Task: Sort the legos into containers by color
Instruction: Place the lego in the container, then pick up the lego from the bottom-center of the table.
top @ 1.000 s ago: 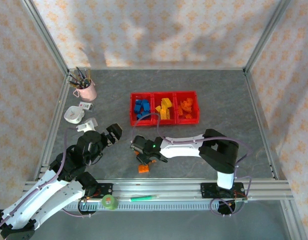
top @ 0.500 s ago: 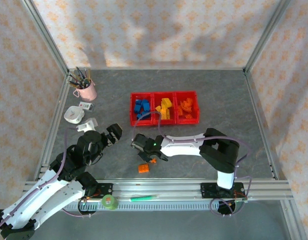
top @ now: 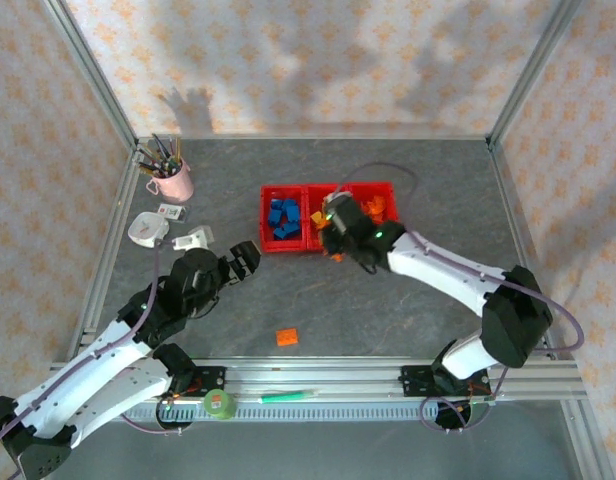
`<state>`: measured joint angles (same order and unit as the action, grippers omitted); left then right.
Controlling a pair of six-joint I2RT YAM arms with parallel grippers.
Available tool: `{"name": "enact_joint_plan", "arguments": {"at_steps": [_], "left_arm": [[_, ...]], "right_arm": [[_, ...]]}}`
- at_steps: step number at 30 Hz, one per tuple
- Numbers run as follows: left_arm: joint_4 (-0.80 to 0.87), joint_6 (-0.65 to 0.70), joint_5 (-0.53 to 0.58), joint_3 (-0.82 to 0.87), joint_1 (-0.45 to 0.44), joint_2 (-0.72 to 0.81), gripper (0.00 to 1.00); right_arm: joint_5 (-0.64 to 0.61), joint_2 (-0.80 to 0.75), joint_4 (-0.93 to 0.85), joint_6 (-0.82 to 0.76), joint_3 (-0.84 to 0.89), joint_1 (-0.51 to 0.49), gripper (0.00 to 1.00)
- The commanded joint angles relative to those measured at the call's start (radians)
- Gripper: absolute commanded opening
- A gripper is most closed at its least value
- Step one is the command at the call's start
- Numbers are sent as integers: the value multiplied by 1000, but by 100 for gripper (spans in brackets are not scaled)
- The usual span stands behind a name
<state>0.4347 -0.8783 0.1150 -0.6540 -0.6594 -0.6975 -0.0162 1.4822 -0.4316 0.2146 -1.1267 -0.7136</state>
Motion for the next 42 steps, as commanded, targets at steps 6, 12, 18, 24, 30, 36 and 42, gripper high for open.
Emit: {"name": "enact_joint_plan", "arguments": {"at_steps": [6,12,18,24,30,36,42], "left_arm": [[-179,90,-79,-51,-5,-127,99],[-250,104,-112,-70,-5,-212,99],[-270,107,-119,-77,-4,-257,99],[-277,108,-121,-83,-5,-260,99],[-261,102,-115,-81,-5,-232,99],[-197,99,-91,-73,-4,-168,99],[-105,79,-50,-54,-5,-80,99]], "right_arm": [[-87,98,-55,7,-128,230,27],[-114,272,-32,-26,-236,314,27],[-79,367,-25,-42,-317,329,36],[-44,336,-35,-44,-323,322,51],[-37,238,-45,-20,-255,258,55],[-43,138,-63,22,-160,149,60],[-24,70,-56,41,-72,-8,66]]}}
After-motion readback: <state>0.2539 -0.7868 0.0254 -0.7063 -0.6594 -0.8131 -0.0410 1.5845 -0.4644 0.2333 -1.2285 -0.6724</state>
